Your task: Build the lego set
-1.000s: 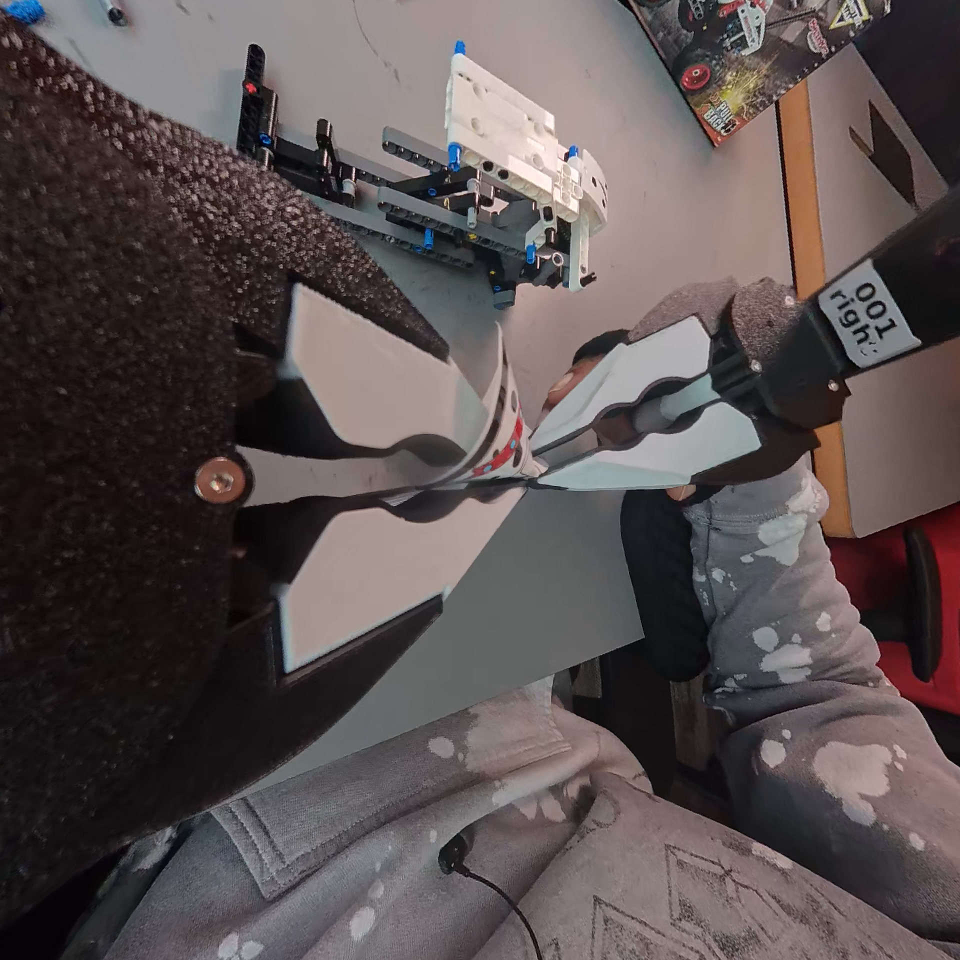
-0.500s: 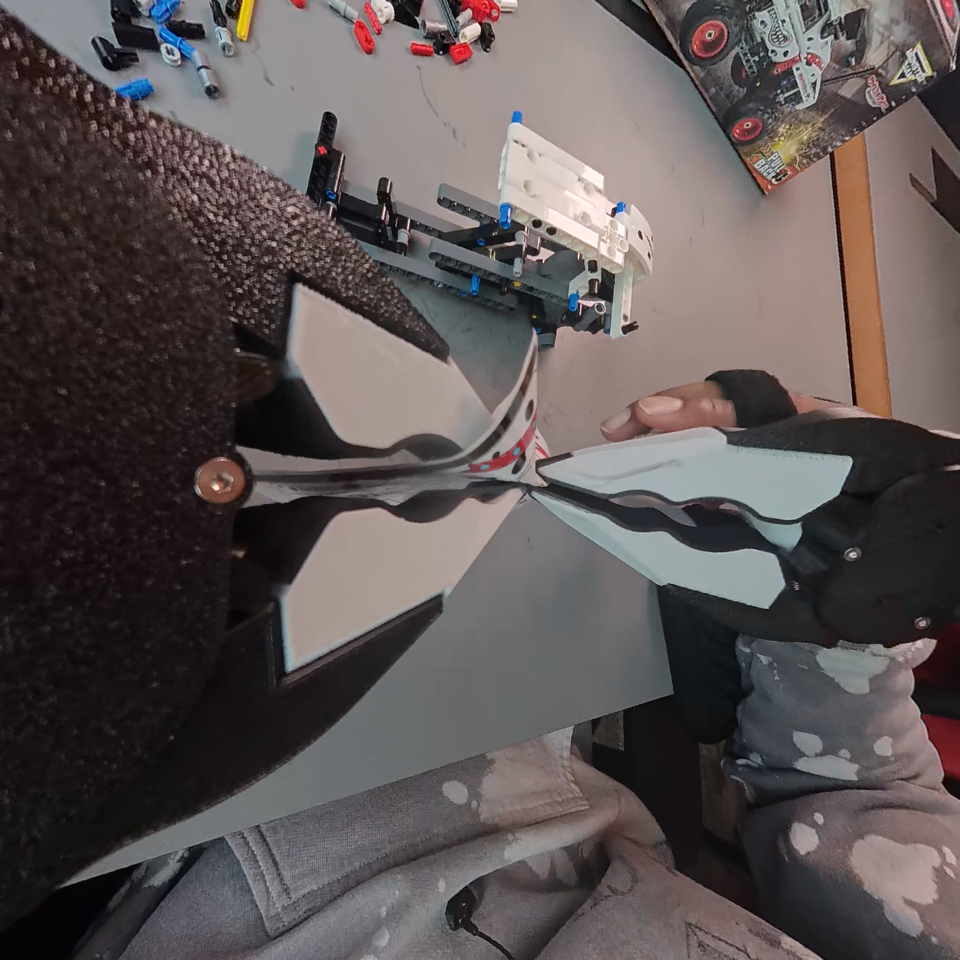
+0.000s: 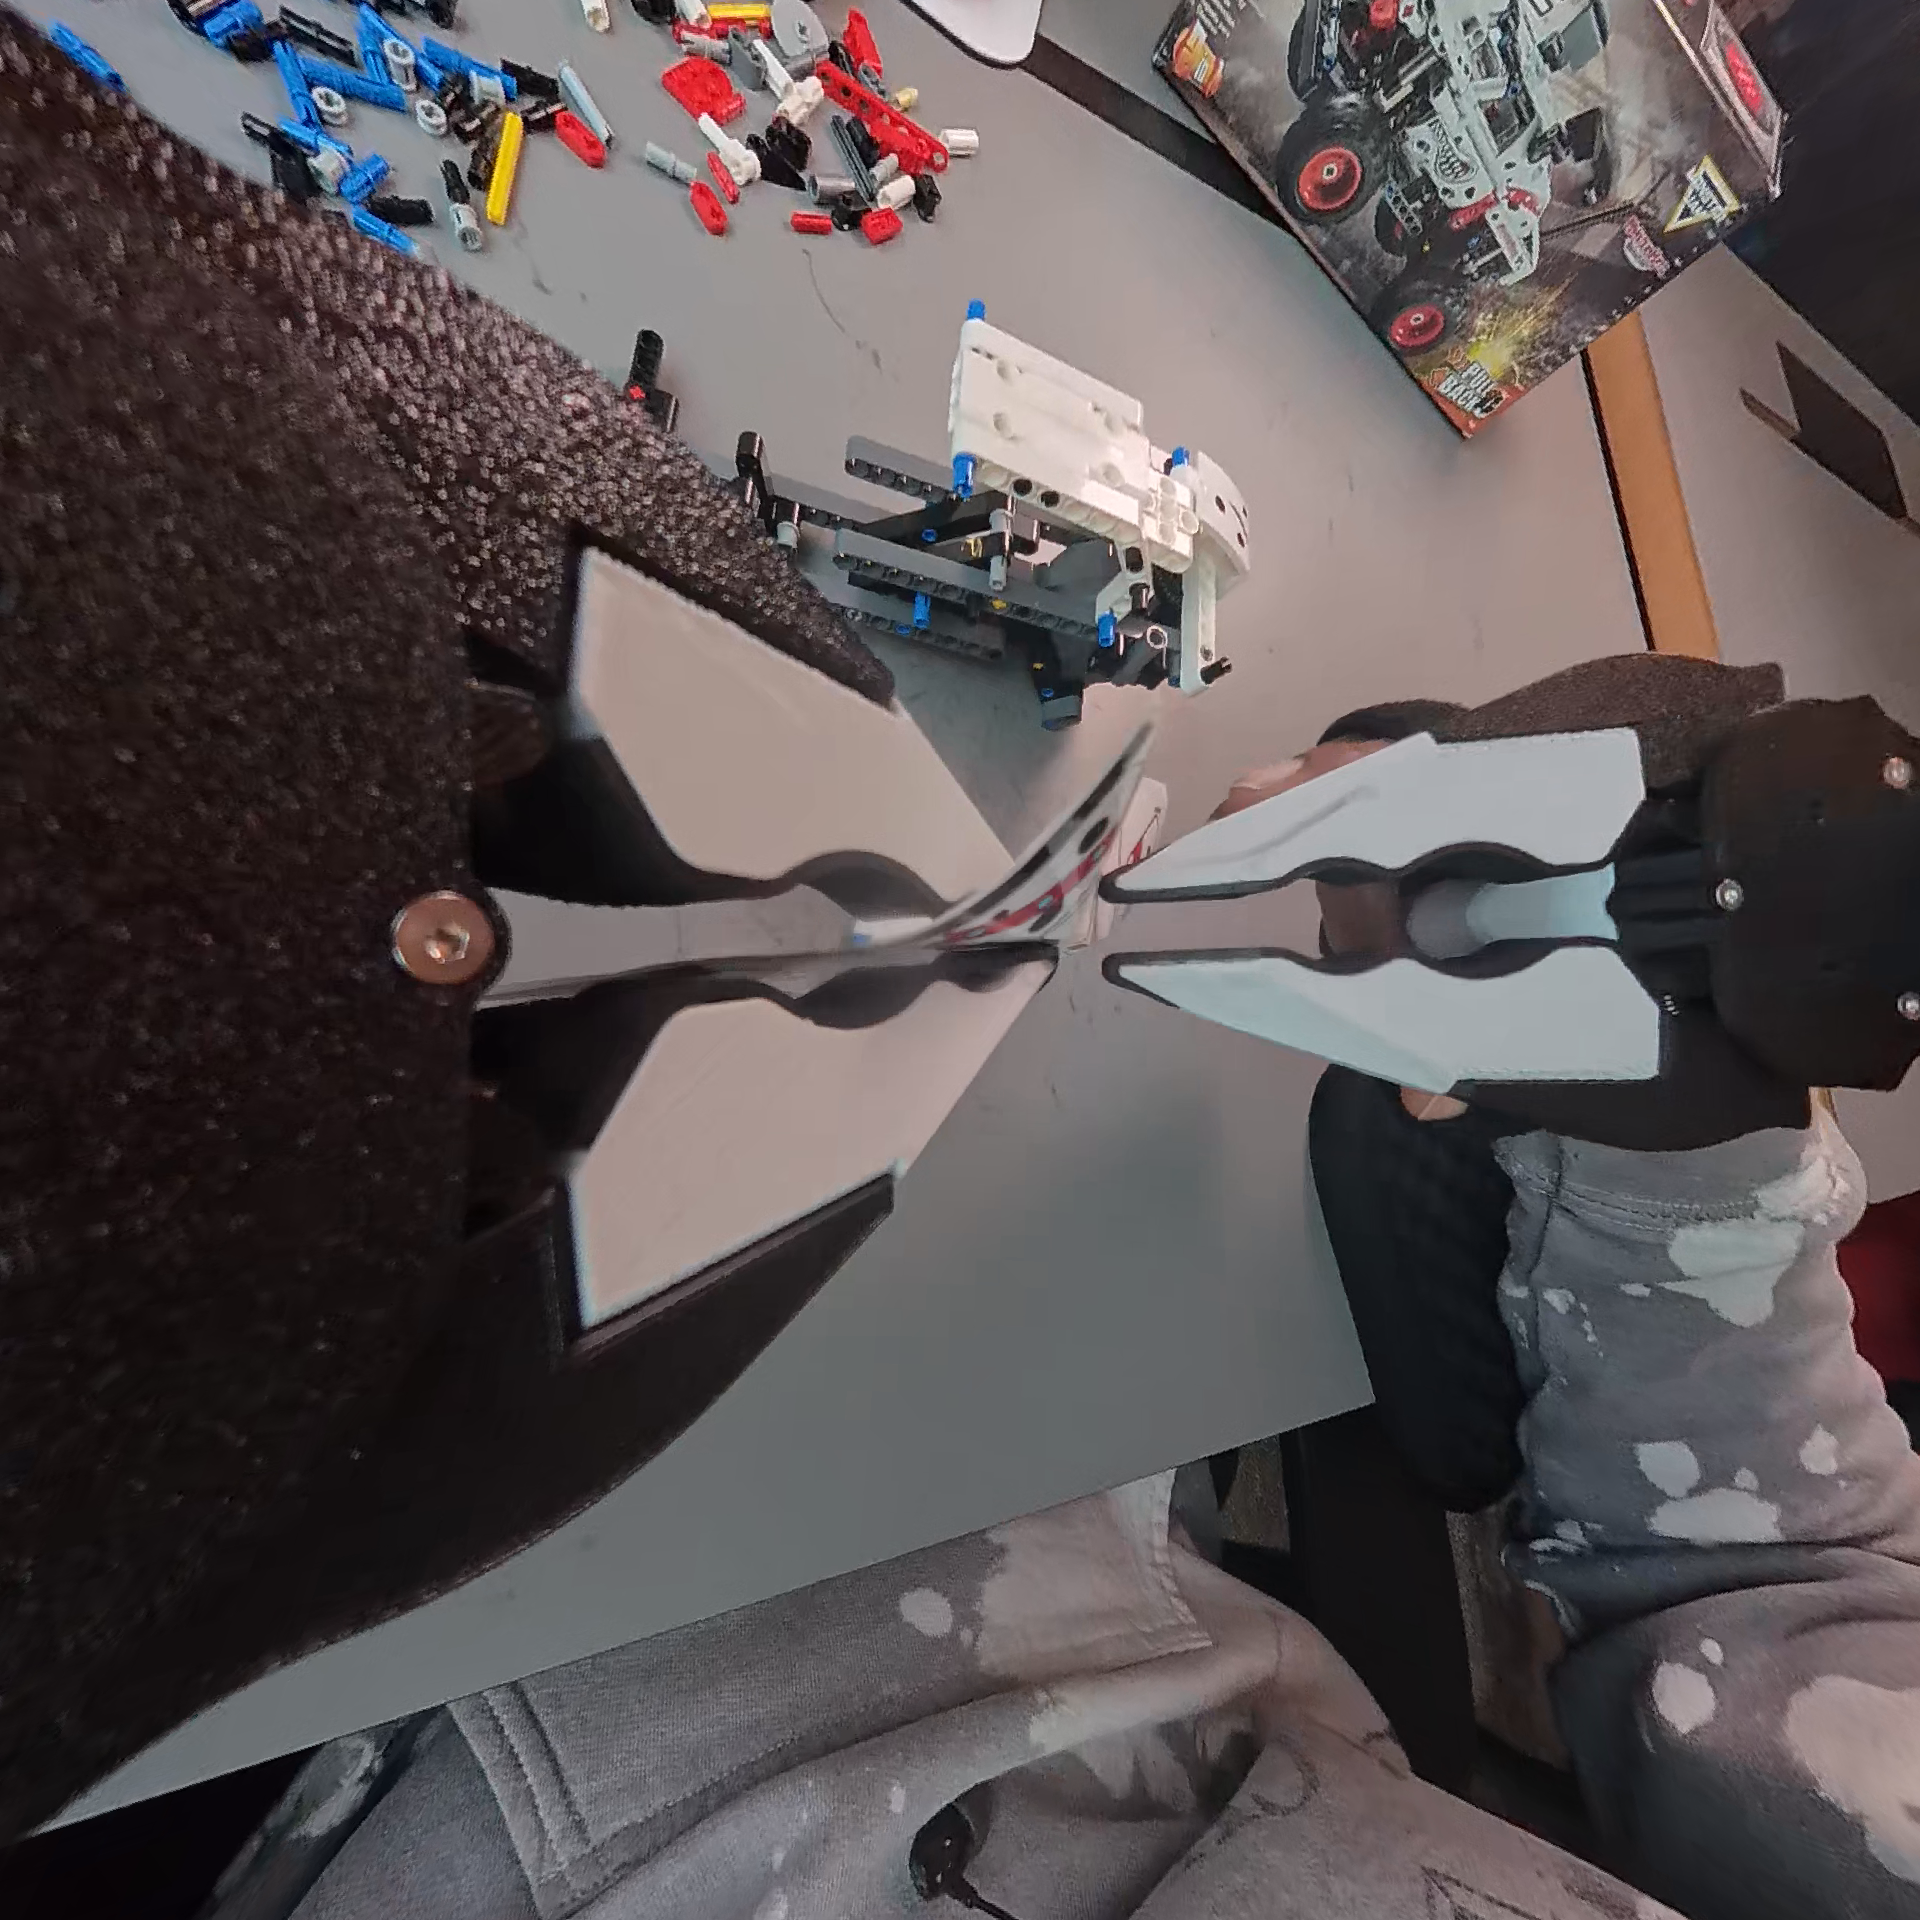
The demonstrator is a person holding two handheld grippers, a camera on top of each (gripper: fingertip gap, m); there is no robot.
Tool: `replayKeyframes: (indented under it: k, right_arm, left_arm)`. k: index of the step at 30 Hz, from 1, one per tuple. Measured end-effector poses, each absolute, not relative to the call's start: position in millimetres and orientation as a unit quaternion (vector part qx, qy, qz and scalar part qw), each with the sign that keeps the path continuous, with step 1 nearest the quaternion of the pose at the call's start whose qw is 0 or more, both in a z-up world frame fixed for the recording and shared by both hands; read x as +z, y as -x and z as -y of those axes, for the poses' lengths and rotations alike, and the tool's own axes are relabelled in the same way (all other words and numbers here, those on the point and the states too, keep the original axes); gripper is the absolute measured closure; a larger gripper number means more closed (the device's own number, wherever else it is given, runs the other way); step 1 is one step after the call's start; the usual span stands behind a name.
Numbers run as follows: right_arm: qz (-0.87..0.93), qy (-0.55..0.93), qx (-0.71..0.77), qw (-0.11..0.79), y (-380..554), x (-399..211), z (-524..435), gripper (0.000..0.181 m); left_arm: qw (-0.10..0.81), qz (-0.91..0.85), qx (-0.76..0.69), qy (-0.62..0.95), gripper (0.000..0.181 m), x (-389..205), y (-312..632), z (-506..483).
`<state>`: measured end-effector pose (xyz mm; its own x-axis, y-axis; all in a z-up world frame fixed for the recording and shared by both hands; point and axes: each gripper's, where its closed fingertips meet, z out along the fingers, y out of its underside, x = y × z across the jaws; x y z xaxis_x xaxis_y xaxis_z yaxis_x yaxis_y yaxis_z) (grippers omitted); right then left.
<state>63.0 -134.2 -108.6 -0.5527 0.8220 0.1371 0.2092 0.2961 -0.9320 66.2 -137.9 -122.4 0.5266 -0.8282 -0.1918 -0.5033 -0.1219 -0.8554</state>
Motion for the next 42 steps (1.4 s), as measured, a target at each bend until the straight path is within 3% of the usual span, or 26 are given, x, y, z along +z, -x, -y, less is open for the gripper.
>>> replayKeyframes:
  k: [6, 12, 21, 30, 36, 42]
  right_arm:
    - [0.757, 0.336, 0.428, 0.361, -56.9, -114.6, 134.4, 0.173]
    - [0.762, 0.34, 0.438, 0.334, -58.7, -119.9, 136.0, 0.178]
    - [0.715, 0.376, 0.556, 0.196, -67.4, -124.4, 139.3, 0.179]
    - [0.685, 0.39, 0.597, 0.149, -67.0, -126.0, 139.5, 0.181]
    - [0.621, 0.416, 0.664, 0.029, -71.4, -125.5, 139.1, 0.181]
    - [0.6, 0.437, 0.67, 0.002, -69.4, -126.6, 137.9, 0.181]
  left_arm:
    - [0.481, -0.455, -0.162, 0.731, 0.181, -123.2, -64.0, 136.5]
    - [0.475, -0.462, -0.155, 0.733, 0.181, -127.5, -65.5, 136.1]
    - [0.467, -0.481, -0.151, 0.727, 0.181, -132.6, -72.1, 139.0]
    - [0.469, -0.487, -0.141, 0.724, 0.181, -134.6, -71.7, 139.3]
    - [0.469, -0.495, -0.136, 0.718, 0.181, -135.5, -75.5, 139.9]
    - [0.471, -0.5, -0.129, 0.715, 0.18, -136.5, -74.1, 140.2]
